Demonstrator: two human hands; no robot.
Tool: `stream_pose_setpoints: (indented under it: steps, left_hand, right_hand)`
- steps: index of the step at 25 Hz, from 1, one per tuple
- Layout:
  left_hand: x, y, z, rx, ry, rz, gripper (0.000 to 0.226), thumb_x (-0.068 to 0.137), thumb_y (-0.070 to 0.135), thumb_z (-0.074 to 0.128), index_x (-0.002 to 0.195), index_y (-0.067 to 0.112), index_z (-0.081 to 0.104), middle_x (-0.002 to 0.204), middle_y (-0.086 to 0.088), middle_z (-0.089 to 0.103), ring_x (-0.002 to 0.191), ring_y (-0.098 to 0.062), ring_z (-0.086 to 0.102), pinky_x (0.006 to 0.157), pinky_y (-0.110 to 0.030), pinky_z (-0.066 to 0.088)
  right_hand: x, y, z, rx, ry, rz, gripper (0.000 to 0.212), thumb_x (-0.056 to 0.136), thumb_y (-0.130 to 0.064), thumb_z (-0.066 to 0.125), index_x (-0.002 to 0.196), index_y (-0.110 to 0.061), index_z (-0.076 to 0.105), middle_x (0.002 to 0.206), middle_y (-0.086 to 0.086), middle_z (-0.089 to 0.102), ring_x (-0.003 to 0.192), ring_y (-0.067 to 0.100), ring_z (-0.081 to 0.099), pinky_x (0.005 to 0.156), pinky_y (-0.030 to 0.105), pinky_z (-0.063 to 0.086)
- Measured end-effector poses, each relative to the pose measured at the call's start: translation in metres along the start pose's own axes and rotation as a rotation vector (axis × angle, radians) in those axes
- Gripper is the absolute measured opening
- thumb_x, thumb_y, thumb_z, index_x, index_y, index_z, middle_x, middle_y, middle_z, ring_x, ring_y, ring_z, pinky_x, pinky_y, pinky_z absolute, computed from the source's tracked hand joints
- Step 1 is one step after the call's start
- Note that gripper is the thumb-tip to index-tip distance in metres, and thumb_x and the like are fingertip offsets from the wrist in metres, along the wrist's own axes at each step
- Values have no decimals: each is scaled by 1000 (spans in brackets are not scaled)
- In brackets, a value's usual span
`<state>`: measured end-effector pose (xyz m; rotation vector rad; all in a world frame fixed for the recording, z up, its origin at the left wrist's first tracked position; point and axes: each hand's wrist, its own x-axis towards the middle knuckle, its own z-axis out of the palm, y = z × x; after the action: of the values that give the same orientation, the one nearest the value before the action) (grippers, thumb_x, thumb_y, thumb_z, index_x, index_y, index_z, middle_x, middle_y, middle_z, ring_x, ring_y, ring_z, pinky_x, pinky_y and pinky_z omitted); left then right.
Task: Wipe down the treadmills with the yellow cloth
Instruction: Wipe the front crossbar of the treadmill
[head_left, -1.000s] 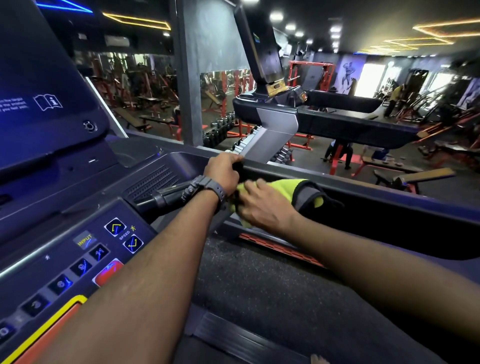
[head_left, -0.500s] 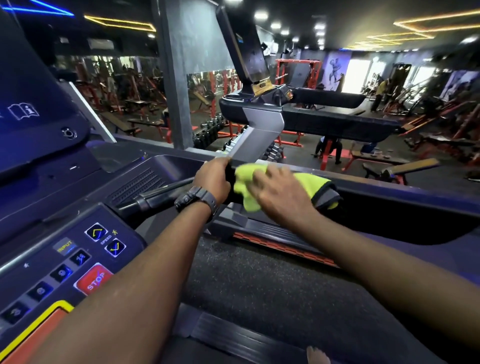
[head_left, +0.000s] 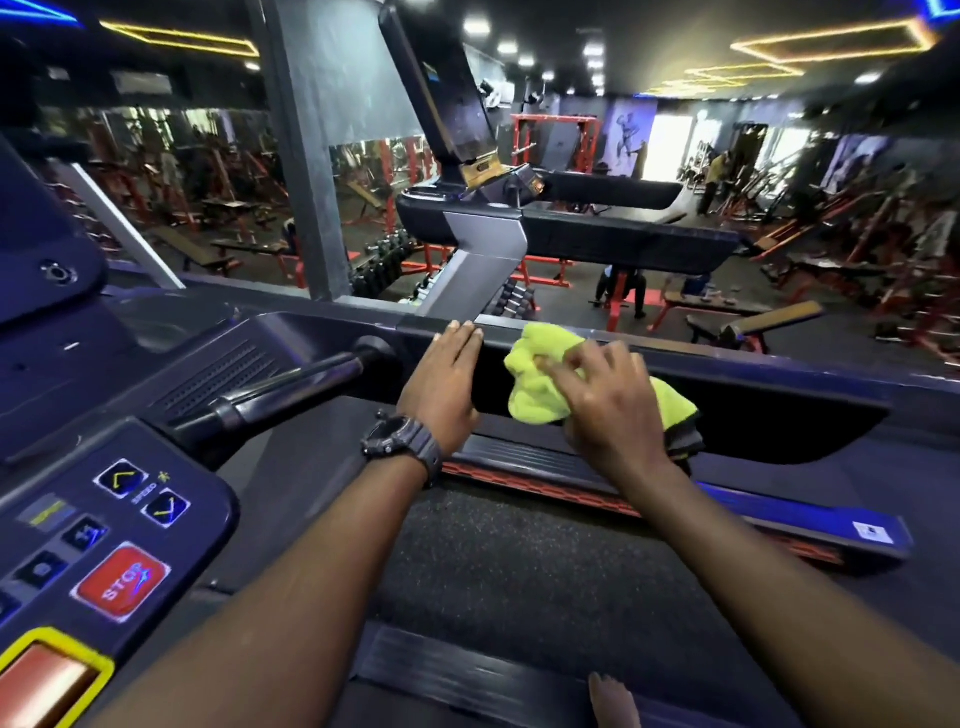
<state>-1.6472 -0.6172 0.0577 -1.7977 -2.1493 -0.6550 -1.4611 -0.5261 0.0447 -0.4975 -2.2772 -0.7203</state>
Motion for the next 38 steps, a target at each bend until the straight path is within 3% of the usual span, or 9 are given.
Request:
stream_pose_setpoints:
  steps: [3, 7, 13, 16, 19, 22, 27, 33, 38]
  left_hand:
    - [2, 8, -5, -11, 16, -30, 73, 81, 5, 58, 148, 2, 29, 156, -13, 29, 147, -25, 20, 123, -34, 8]
    - [7, 42, -5, 31, -24, 105, 74, 81, 13, 59, 149, 6, 28, 158, -9, 26, 148, -24, 16, 123, -36, 4]
    - [15, 96, 18, -8, -85, 243, 81, 81, 19, 59, 151, 5, 21, 160, -10, 20, 149, -23, 13, 123, -36, 3]
    - [13, 97, 25, -24, -24, 199, 77, 77, 18, 59, 147, 4, 31, 154, -12, 32, 145, -26, 24, 123, -39, 10]
    - [14, 100, 27, -22, 26, 177, 77, 72, 13, 63, 144, 5, 38, 149, -13, 40, 141, -28, 31, 122, -41, 16]
    - [12, 107, 25, -7, 26, 153, 76, 73, 15, 64, 144, 11, 38, 147, -11, 41, 139, -27, 33, 120, -43, 20]
    - [20, 117, 28, 116, 42, 129, 71, 76, 27, 66, 143, 21, 42, 141, -10, 44, 131, -29, 38, 114, -46, 30]
    - [23, 119, 35, 121, 109, 137, 71, 69, 27, 69, 137, 19, 50, 134, -9, 53, 124, -33, 44, 108, -50, 36]
    - [24, 106, 34, 118, 94, 216, 77, 67, 11, 60, 142, 22, 47, 140, -2, 52, 125, -33, 46, 106, -49, 38]
  right_hand:
    - [-17, -7, -4, -40, -91, -153, 30, 93, -19, 45, 108, -20, 71, 92, 5, 60, 77, 29, 51, 59, 37, 35]
    - [-33, 20, -14, 81, 5, 221, 51, 66, -7, 72, 116, -19, 71, 95, 9, 60, 79, 31, 50, 61, 37, 39]
    - [-70, 45, -24, 66, -41, 304, 58, 57, -8, 75, 113, -21, 70, 97, 8, 60, 80, 31, 49, 63, 37, 40]
    - [-85, 47, -24, 16, -71, 133, 47, 64, -14, 74, 110, -24, 68, 95, 6, 60, 79, 31, 51, 61, 37, 39]
    - [-83, 52, -26, 96, -34, 447, 63, 49, -6, 75, 110, -22, 68, 98, 6, 58, 83, 30, 48, 64, 36, 40]
    - [-108, 46, -22, 55, -103, 245, 63, 49, -6, 82, 108, -22, 66, 99, 6, 59, 82, 31, 51, 61, 37, 43]
    - [-144, 89, -50, 328, 498, 1233, 66, 61, 10, 50, 120, -16, 62, 115, 8, 52, 100, 25, 53, 81, 32, 45]
    - [-147, 104, -37, 774, 969, 1614, 72, 70, 15, 37, 128, -24, 56, 119, 0, 64, 108, 18, 64, 93, 22, 50]
    - [-147, 88, 11, 1466, 1212, 1838, 44, 91, 11, 42, 113, -25, 55, 91, -3, 71, 75, 11, 66, 67, 25, 57]
